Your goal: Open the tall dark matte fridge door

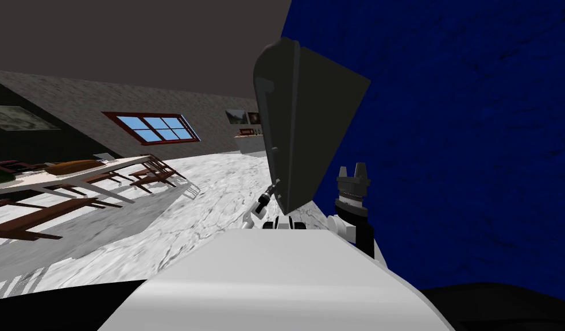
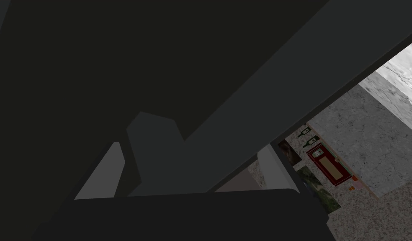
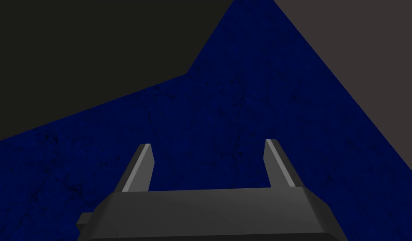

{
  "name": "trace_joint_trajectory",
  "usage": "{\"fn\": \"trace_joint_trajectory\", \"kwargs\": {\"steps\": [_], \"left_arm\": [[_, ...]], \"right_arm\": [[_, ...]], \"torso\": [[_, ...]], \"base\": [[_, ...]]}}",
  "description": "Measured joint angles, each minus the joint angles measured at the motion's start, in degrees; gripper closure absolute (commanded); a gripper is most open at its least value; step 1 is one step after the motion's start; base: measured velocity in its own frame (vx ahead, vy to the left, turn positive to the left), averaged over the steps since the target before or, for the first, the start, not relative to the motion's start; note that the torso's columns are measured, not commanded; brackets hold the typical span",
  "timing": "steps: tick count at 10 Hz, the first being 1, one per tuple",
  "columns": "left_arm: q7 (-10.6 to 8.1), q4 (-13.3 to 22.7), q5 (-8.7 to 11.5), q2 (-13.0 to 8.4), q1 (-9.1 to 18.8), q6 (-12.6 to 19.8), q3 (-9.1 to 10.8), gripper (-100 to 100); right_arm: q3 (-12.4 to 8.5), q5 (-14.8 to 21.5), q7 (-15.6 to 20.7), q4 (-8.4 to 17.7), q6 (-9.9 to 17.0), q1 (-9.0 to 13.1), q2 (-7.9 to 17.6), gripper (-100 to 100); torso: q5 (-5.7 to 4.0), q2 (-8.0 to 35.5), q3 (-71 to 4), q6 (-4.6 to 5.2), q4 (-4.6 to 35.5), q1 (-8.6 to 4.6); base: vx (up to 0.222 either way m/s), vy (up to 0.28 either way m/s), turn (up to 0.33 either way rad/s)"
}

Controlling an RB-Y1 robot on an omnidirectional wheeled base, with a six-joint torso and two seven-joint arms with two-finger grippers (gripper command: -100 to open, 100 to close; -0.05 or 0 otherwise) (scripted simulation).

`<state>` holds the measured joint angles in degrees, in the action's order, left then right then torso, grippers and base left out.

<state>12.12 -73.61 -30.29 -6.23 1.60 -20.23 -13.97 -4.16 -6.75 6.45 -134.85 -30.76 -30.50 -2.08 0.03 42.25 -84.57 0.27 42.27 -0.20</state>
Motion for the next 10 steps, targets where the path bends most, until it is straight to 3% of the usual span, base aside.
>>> {"fn": "trace_joint_trajectory", "kwargs": {"steps": [2,6,10], "left_arm": [[0.42,4.14,0.24,0.87,2.86,-1.36,-0.04,-100],[-0.99,10.27,0.94,0.34,9.36,-2.16,-3.0,-100],[-1.35,17.32,1.5,0.9,16.1,-3.7,-4.24,-100]], "right_arm": [[0.0,0.0,0.0,0.0,0.0,-0.01,0.0,0],[0.0,0.0,0.0,0.0,0.0,-0.01,0.0,0],[0.0,0.0,0.0,0.0,0.0,0.0,0.0,0]], "torso": [[-0.02,-0.17,-0.12,-0.14,-0.11,0.0],[-0.04,-0.06,-0.07,-0.19,-0.02,0.05],[-0.04,-0.05,-0.05,-0.23,-0.01,0.13]], "base": [[-0.023,-0.018,0.22],[-0.029,-0.025,0.198],[-0.023,-0.011,0.161]]}}
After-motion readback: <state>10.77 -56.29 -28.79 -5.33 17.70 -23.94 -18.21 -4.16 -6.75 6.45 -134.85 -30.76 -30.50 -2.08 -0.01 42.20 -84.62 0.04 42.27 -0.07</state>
